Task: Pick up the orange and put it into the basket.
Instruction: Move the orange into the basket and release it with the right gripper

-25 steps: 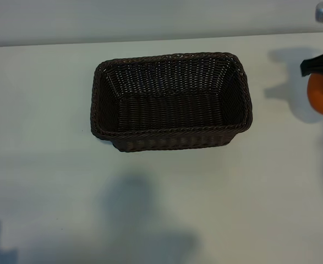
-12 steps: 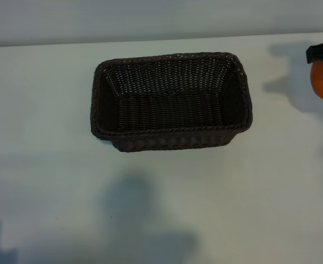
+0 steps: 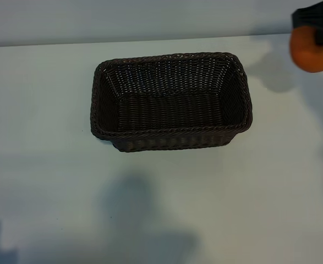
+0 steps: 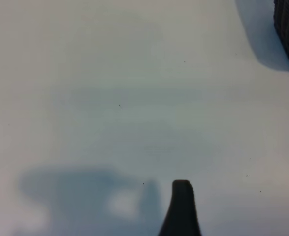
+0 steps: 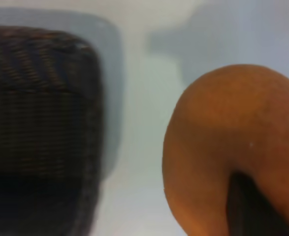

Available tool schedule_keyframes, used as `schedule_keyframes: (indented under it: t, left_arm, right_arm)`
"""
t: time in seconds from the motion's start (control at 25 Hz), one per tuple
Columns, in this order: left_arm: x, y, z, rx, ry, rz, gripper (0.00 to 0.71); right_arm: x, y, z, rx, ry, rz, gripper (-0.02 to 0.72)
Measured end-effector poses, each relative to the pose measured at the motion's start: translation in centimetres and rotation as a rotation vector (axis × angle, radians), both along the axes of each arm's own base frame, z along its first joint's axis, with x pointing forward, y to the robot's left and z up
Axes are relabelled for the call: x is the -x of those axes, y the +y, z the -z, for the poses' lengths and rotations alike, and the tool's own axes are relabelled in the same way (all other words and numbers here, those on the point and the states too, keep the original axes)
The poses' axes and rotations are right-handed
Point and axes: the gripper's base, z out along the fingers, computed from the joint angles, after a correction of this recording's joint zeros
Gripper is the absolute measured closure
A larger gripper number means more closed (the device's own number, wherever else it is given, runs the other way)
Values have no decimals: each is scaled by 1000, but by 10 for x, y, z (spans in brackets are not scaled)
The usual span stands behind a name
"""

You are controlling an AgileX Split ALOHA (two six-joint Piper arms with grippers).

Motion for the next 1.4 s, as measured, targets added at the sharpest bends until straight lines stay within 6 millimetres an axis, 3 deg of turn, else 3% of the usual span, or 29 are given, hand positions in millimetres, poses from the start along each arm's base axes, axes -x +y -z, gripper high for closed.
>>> schedule_keyframes:
  t: [0.36,0.72,0.96,1.16,1.4]
  left_arm:
    - [0,0,0,-1,0,1,118]
    - [0,0,0,-2,0,1,118]
    - [0,0,0,-2,0,1,118]
    - [0,0,0,-2,0,1,118]
    - [0,0,0,-2,0,1,118]
  right_arm:
    - [-5,70,10,2,32,-202,628]
    - [-26,129,48,23,107,-334,628]
    - [-45,151,91,50,180,-371,629]
    - [-53,156,127,72,255,-378,629]
    - [-55,157,141,87,284,-391,629]
